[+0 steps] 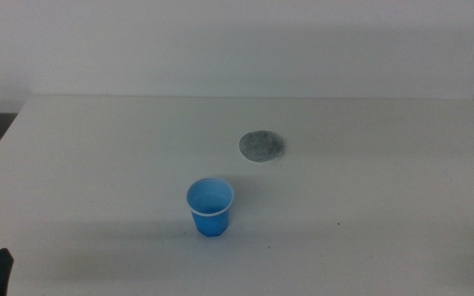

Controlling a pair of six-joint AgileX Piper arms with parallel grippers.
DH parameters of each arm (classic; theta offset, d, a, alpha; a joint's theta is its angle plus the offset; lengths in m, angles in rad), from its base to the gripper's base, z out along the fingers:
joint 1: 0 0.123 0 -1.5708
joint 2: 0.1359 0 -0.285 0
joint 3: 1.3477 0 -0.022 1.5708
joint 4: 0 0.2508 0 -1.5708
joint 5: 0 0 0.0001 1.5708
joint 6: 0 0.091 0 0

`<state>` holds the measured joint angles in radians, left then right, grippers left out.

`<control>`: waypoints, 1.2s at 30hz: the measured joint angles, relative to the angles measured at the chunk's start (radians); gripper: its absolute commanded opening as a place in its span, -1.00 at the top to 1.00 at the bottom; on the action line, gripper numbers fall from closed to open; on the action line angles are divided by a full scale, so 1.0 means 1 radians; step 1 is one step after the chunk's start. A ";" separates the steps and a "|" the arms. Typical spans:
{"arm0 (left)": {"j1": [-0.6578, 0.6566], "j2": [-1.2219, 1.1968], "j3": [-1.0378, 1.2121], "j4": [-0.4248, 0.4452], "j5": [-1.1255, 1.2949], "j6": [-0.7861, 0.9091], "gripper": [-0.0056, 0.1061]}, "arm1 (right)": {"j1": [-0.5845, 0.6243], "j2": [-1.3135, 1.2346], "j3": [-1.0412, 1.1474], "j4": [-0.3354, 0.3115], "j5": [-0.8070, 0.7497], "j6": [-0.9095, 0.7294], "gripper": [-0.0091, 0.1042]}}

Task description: Place an empty cup on a cup mat.

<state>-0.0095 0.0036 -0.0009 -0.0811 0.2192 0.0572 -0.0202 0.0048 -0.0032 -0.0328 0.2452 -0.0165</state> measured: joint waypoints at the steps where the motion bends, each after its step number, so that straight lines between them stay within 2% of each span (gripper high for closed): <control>1: 0.000 0.000 0.000 0.002 0.000 0.000 -0.78 | 0.000 0.000 0.000 0.000 0.000 0.000 -0.80; 5: 0.000 0.054 -0.106 0.004 0.110 0.000 -0.78 | 0.000 0.000 0.000 0.000 0.000 0.000 -0.80; 13: 0.000 0.454 -0.570 -0.029 0.479 0.000 -0.78 | 0.000 0.000 0.000 0.000 0.000 0.000 -0.80; 20: -0.011 0.844 -0.790 -0.187 0.570 0.117 -0.78 | 0.000 0.000 0.000 0.000 0.000 0.000 -0.80; 24: -0.105 1.058 -0.894 -0.211 0.585 0.108 -0.78 | 0.000 0.000 0.000 0.000 0.000 0.000 -0.80; 26: -0.186 1.168 -0.957 -0.173 0.603 0.039 -0.78 | 0.000 0.000 0.000 0.000 0.000 0.000 -0.80; 32: -0.412 1.453 -1.156 0.066 0.687 -0.273 -0.78 | 0.000 0.000 0.000 0.000 0.000 0.000 -0.80; 36: -0.484 1.628 -1.271 0.113 0.729 -0.351 -0.78 | 0.000 0.000 0.000 0.000 0.000 0.000 -0.80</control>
<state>-0.4935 1.6318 -1.2720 0.0322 0.9483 -0.2934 -0.0202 0.0048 -0.0032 -0.0328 0.2452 -0.0165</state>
